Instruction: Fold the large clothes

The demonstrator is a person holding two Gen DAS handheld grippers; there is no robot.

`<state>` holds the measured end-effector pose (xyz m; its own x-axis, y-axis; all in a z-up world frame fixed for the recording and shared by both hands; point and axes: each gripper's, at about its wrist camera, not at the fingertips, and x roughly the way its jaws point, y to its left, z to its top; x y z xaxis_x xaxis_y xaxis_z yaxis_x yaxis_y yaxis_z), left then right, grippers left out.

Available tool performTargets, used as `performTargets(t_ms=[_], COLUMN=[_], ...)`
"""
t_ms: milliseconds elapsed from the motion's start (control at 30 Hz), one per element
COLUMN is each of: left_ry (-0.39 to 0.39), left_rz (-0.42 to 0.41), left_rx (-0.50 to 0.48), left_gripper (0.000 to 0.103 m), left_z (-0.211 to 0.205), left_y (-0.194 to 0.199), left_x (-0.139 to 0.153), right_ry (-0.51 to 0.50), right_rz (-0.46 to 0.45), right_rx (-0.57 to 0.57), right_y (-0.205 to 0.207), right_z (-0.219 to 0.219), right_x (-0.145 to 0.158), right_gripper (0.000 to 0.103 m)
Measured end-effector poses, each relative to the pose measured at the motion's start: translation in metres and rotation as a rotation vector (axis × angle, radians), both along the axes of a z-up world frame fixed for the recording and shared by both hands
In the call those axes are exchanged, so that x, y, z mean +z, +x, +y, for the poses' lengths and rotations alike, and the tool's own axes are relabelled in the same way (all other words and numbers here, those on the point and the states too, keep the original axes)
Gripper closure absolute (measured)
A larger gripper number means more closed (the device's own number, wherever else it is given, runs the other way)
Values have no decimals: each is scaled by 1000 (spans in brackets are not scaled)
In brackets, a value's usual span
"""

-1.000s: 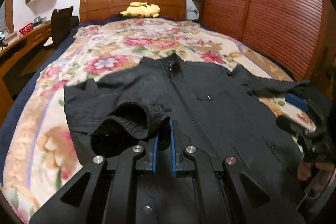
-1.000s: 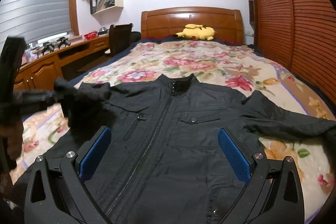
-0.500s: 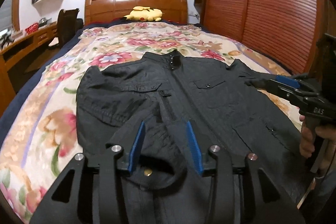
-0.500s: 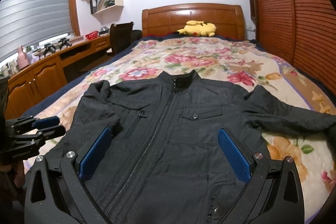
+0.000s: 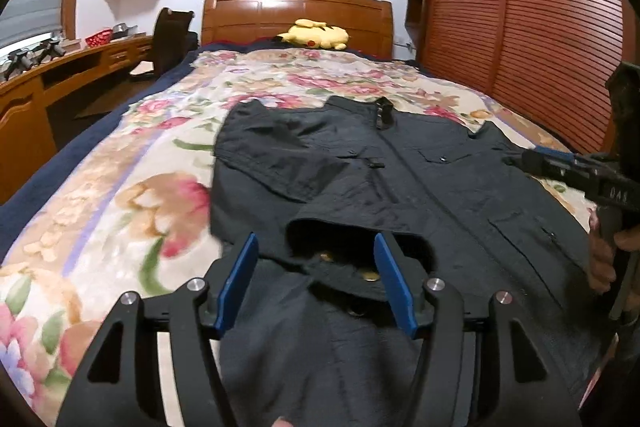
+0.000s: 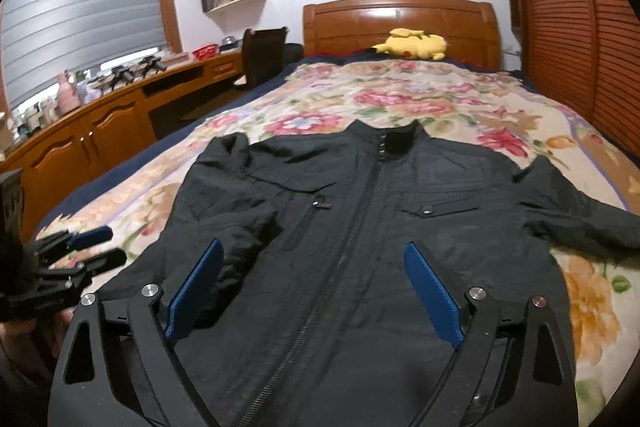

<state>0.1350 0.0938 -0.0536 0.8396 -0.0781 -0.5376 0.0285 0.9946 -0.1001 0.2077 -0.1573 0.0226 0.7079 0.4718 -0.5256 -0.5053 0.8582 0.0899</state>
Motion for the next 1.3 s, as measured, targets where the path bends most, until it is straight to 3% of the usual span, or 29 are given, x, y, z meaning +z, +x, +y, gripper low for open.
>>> performTargets(t_ms=[400, 733, 1300], left_ry=[20, 45, -9], left_rz=[-34, -40, -36], left_rx=[91, 131, 168], left_gripper=[39, 38, 38], left_z=[50, 78, 106], left_y=[-21, -27, -32], left_x=[5, 3, 2], right_ry=[-77, -159, -284], right_rz=[7, 94, 190], right_rx=[112, 184, 232], right_y=[-10, 2, 5], right_z=[65, 126, 182], right_x=[-8, -19, -54], right_gripper=[18, 18, 18])
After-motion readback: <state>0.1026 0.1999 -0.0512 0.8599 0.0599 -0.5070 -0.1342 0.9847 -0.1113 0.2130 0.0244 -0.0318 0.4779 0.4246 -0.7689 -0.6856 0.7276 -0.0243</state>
